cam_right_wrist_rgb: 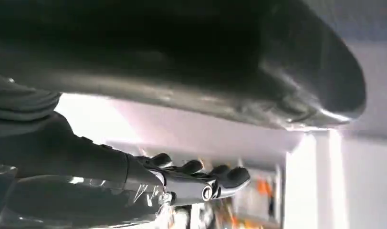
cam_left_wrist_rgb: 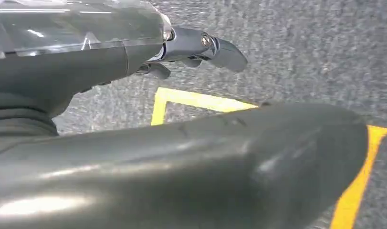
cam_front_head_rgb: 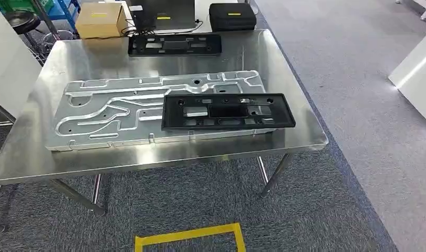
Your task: Take the parts from the cabinet and place them on the table.
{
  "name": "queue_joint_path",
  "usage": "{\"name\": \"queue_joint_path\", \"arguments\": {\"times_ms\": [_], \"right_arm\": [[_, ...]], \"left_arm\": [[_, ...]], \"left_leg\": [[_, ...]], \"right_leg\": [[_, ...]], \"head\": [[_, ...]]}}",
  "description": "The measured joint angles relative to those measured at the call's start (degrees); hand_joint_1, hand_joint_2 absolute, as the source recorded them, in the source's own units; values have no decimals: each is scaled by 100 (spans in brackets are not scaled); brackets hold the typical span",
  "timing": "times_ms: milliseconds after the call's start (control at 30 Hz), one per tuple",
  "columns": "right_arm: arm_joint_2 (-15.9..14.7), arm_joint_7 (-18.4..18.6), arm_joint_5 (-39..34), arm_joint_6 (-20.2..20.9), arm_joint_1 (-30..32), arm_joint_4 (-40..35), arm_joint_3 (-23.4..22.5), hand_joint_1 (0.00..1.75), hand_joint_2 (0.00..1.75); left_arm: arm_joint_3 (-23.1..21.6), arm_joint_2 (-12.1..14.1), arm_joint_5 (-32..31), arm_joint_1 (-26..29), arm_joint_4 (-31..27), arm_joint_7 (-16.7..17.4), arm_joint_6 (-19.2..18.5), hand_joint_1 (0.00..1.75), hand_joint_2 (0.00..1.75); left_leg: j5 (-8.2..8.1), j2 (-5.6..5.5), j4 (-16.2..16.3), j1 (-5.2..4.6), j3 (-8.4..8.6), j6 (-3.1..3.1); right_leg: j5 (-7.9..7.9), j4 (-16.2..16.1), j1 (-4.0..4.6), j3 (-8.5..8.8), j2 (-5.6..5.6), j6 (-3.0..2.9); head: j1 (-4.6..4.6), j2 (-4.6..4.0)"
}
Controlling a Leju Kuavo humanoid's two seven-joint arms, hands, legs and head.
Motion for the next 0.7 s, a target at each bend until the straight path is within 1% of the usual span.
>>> {"name": "queue_joint_path", "arguments": {"times_ms": [33, 67, 100, 133, 167, 233, 267, 300, 333, 367, 400, 433, 467, 500, 533, 567, 600, 633, 667, 700], "right_arm": [[2, 75, -9, 69, -23, 168, -44, 0, 0], [7, 177, -5, 131, -40, 328, -77, 0, 0], [15, 325, 33, 226, -62, 445, -83, 0, 0], [15, 509, 94, 338, -87, 561, -86, 0, 0], [24, 758, 153, 482, -120, 714, -88, 0, 0], [101, 1116, 181, 672, -117, 955, -123, 0, 0], [158, 1269, 177, 806, -120, 1059, -160, 0, 0], [228, 1404, 177, 928, -140, 1160, -186, 0, 0], [267, 1536, 175, 1048, -155, 1230, -201, 0, 0], [343, 1704, 173, 1230, -155, 1312, -217, 0, 0], [411, 1833, 177, 1359, -151, 1378, -232, 0, 0], [457, 1929, 186, 1448, -151, 1426, -245, 0, 0], [529, 2060, 227, 1579, -154, 1494, -254, 0, 0], [564, 2202, 302, 1733, -155, 1536, -254, 0, 0], [608, 2382, 378, 1890, -155, 1579, -254, 0, 0], [669, 2545, 411, 2023, -157, 1621, -254, 0, 0], [702, 2705, 433, 2176, -162, 1649, -254, 0, 0], [760, 2820, 465, 2330, -181, 1688, -254, 0, 0], [796, 2901, 501, 2469, -181, 1717, -254, 0, 0], [811, 2960, 540, 2618, -187, 1739, -254, 0, 0]], "left_arm": [[0, -7, -13, 6, -2, 9, -27, 0, 0], [0, -22, -30, 8, 0, 11, -40, 0, 0], [0, -30, -48, 3, 0, 24, -51, 0, 0], [0, -44, -81, 8, 0, 37, -57, 0, 0], [0, -57, -98, 11, 0, 50, -66, 0, 0], [0, -63, -153, 19, 0, 79, -72, 0, 0], [0, -66, -195, 47, 0, 96, -72, 0, 0], [0, -68, -214, 62, 0, 105, -70, 0, 0], [0, -83, -245, 75, 0, 131, -75, 0, 0], [0, -87, -277, 84, 0, 155, -87, 0, 0], [0, -90, -300, 84, 0, 186, -107, 0, 0], [0, -90, -317, 91, 0, 199, -134, 0, 0], [0, -90, -354, 92, 0, 236, -162, 0, 0], [0, -90, -407, 96, 0, 273, -184, 0, 0], [-2, -90, -457, 97, 0, 304, -215, 0, 0], [-7, -90, -501, 103, 0, 323, -250, 0, 0], [-15, -90, -547, 101, 0, 352, -287, 0, 0], [-24, -85, -618, 93, 0, 365, -304, 0, 0], [-37, -83, -685, 87, 0, 376, -335, 0, 0], [-57, -85, -741, 89, 0, 385, -361, 0, 0]], "left_leg": [[40, 1, 22, -1, -71, -16], [69, 1, 43, -2, -131, -36], [94, 1, 72, -2, -162, -58], [116, 2, 96, -24, -197, -85], [150, 9, 107, -26, -213, -126], [225, 11, 96, -3, -218, -202], [269, 8, 84, -15, -227, -248], [195, 1, 146, 9, -271, -274], [-80, -7, 307, 15, -352, -311], [-450, -13, 667, 31, -466, -334], [-790, -13, 1111, 37, -590, -363], [-1008, -13, 1517, 39, -676, -385], [-1062, -13, 1827, 40, -702, -398], [-940, -13, 1852, 40, -614, -399], [-710, -13, 1641, 41, -406, -389], [-496, -13, 1252, 40, -111, -371], [-381, -15, 681, 37, 299, -332], [-487, -16, 167, 27, 679, -280], [-587, -16, -205, -7, 881, -254], [-569, -17, -151, -18, 799, -225]], "right_leg": [[197, -294, 0, 270, 0, -15], [356, -758, 1, 623, 0, -40], [407, -1333, 4, 1042, 3, -78], [286, -1765, 30, 1351, 7, -114], [283, -1856, 51, 1373, 10, -131], [322, -1852, 89, 1316, 10, -193], [383, -1882, 70, 1287, 8, -252], [454, -1911, 34, 1237, -30, -301], [514, -1915, 41, 1162, -17, -356], [568, -1908, 49, 1081, -25, -383], [624, -1905, 60, 1003, -33, -398], [683, -1899, 69, 928, -40, -404], [747, -1886, 78, 833, -40, -403], [804, -1870, 79, 750, -40, -398], [854, -1849, 86, 667, -41, -389], [895, -1823, 89, 593, -41, -381], [942, -1794, 96, 521, -39, -366], [981, -1761, 98, 492, -39, -346], [1013, -1732, 124, 456, -39, -313], [1067, -1744, 117, 466, -55, -280]], "head": [[0, 0], [0, 0], [0, 0], [0, 0], [-4, 0], [-2, 0], [-2, 0], [-2, 0], [-2, 0], [-4, 0], [-2, 0], [-2, 0], [-4, 0], [-2, 0], [-2, 0], [-4, 0], [-2, 0], [-4, 0], [-2, 0], [-2, 0]]}}
